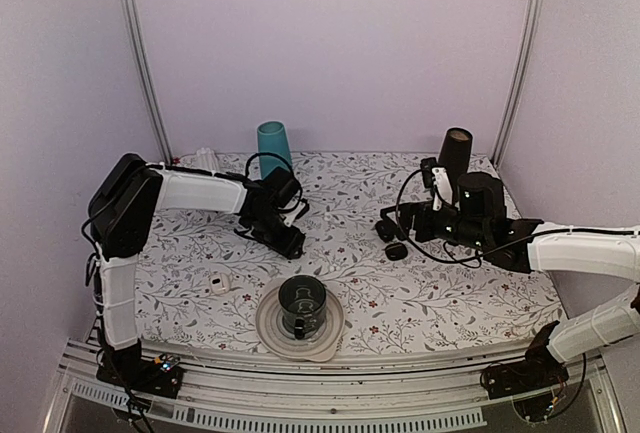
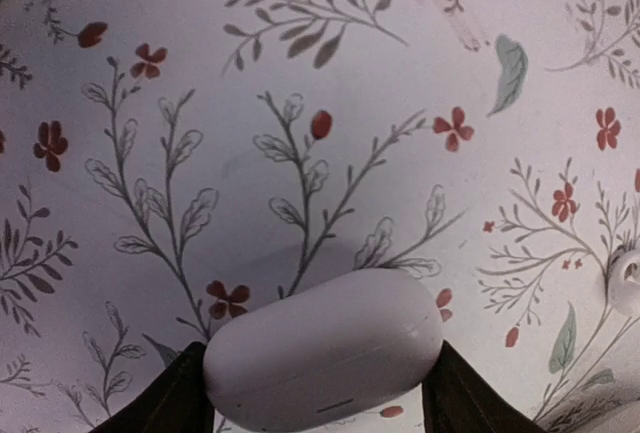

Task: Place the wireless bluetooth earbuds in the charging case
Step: Move the charging case to the center of the board, then pick up the charging case from the center of the board.

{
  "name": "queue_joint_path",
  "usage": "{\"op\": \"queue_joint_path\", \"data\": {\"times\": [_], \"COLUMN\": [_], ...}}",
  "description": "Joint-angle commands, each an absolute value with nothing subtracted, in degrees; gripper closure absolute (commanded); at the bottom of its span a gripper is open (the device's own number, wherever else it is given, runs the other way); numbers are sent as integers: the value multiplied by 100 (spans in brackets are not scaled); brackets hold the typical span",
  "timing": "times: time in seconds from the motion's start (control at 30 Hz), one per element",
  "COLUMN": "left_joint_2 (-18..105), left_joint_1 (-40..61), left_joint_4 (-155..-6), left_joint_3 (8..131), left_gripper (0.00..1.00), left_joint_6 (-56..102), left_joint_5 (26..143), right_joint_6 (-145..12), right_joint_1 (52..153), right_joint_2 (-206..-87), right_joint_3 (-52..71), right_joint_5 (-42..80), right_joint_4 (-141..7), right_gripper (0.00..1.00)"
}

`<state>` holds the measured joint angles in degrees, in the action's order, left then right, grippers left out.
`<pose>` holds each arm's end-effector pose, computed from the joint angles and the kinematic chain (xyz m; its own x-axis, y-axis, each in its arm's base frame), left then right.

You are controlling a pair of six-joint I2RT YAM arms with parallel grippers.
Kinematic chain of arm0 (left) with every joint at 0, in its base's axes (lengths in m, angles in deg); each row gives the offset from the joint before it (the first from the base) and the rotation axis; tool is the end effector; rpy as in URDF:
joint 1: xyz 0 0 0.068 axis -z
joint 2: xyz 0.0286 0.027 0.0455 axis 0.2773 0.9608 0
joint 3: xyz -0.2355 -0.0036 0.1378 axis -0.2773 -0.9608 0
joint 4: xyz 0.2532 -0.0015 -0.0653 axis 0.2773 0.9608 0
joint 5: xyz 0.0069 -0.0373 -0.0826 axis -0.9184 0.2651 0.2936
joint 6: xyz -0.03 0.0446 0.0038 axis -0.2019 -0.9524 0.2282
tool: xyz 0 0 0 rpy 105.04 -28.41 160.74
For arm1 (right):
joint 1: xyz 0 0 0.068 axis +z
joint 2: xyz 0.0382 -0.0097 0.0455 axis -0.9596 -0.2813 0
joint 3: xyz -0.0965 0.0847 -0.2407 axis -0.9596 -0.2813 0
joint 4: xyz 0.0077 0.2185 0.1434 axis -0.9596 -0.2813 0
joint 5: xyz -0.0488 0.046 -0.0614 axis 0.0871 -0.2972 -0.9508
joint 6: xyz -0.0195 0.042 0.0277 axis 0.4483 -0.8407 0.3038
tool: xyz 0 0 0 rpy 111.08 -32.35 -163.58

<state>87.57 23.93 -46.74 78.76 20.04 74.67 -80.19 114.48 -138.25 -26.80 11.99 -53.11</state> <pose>0.3206 -0.2681 0.1402 -0.8001 0.4828 -0.3559 0.5253 0.8505 -0.0271 0.2123 0.1842 0.2425 -0.4786 0.0546 -0.8763 -0.5284 0.7791 0.3372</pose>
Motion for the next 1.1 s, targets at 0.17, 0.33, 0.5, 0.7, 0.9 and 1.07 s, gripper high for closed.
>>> {"op": "queue_joint_path", "data": {"times": [0.17,0.33,0.5,0.7,0.9,1.07], "left_joint_2": [8736,8720,8731,8664,8554,8572], "left_joint_1": [2029,1961,1934,1892,1911,2005], "left_joint_4": [-5077,-5251,-5295,-5328,-5425,-5431], "left_joint_3": [7729,7686,7699,7696,7568,7569], "left_gripper": [33,20,9,9,12,13], "left_joint_6": [1914,1875,1831,2168,2596,2702], "left_joint_5": [7527,7608,7631,7614,7548,7558], "right_joint_6": [-8204,-8238,-8238,-8238,-8205,-8185], "right_joint_1": [11471,11477,11471,11471,11471,11477], "right_joint_2": [-14138,-14228,-14300,-14339,-14345,-14354], "right_joint_3": [-2299,-2207,-2106,-2053,-2027,-2046], "right_joint_5": [1453,1501,1556,1563,1544,1535], "right_joint_4": [-5292,-5316,-5357,-5365,-5382,-5371], "right_gripper": [1,1,1,1,1,1]}}
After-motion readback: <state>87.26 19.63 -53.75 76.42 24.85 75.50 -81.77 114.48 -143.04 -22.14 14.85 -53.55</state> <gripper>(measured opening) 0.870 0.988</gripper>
